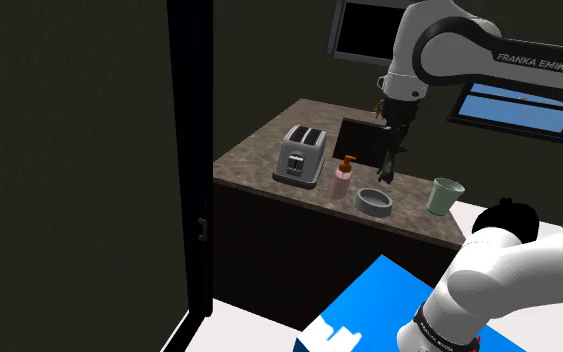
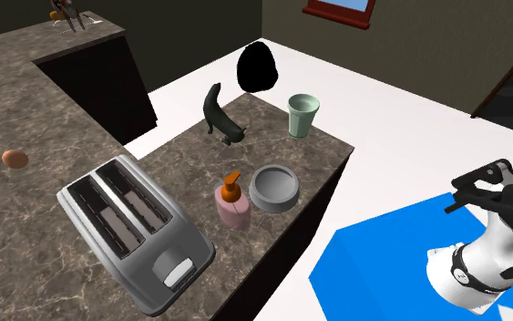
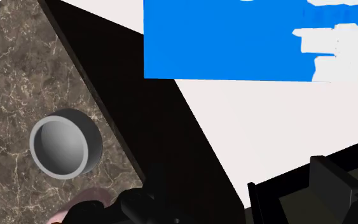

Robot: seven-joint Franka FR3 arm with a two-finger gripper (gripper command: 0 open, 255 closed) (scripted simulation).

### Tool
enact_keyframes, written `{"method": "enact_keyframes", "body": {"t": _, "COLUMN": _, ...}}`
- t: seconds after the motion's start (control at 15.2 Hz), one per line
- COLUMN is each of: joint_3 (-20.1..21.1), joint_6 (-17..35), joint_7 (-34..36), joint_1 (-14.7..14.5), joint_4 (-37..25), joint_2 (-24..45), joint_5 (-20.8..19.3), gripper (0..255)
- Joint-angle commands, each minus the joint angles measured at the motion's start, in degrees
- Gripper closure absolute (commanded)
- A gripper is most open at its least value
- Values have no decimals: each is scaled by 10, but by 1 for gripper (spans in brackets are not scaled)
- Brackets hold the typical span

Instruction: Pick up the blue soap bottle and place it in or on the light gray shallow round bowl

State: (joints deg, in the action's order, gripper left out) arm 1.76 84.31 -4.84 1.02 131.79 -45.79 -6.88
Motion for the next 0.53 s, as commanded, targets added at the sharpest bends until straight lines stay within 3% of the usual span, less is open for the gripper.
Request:
{"method": "enact_keyframes", "body": {"t": 0.0, "joint_3": 0, "joint_6": 0, "joint_7": 0, "joint_1": 0, "joint_4": 0, "joint_2": 0, "joint_5": 0, "gripper": 0}}
{"method": "enact_keyframes", "body": {"t": 0.46, "joint_3": -69, "joint_6": 91, "joint_7": -54, "joint_1": 21, "joint_4": -18, "joint_2": 99, "joint_5": -29, "gripper": 0}}
